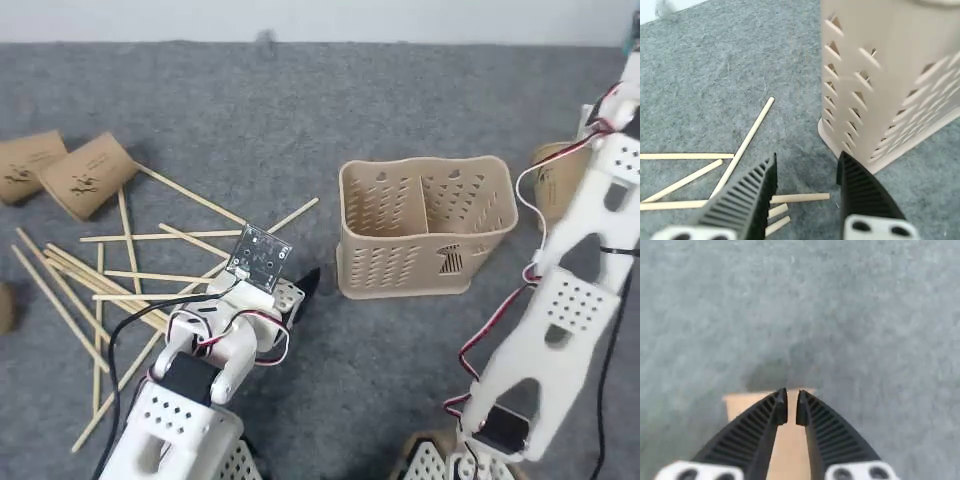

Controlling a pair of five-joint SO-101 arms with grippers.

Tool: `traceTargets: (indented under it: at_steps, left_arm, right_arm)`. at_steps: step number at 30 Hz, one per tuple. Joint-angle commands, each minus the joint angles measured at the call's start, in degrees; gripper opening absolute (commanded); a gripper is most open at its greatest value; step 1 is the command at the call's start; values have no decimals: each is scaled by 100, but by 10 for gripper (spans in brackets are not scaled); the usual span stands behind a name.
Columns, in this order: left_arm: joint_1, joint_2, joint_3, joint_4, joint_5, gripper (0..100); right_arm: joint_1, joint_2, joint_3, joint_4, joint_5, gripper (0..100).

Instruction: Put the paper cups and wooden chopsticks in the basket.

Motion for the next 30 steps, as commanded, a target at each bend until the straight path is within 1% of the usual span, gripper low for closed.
traceTargets:
  at_steps: [1, 6, 12, 15, 20, 26, 30]
  left_arm:
    - [-35, 0, -13, -141, -105, 188]
    - [0, 0, -13, -141, -105, 188]
    - [9, 0, -13, -141, -105, 188]
    - [9, 0, -13, -141, -105, 188]
    - [9, 0, -13, -141, -105, 188]
    - [9, 0, -13, -141, -105, 188]
    - [-18, 0, -13, -141, -105, 188]
  right_arm:
    - [-75, 259, -422, -734, -70, 51]
    - [-119, 673, -404, -1534, -70, 51]
    - [-215, 848, -404, -1613, -35, 51]
    - [-198, 875, -396, -1473, -9, 51]
    - [-207, 848, 26, -1156, 563, 51]
    - [-233, 804, 123, -207, 1160, 50]
    - [-215, 752, -114, 338, 1635, 50]
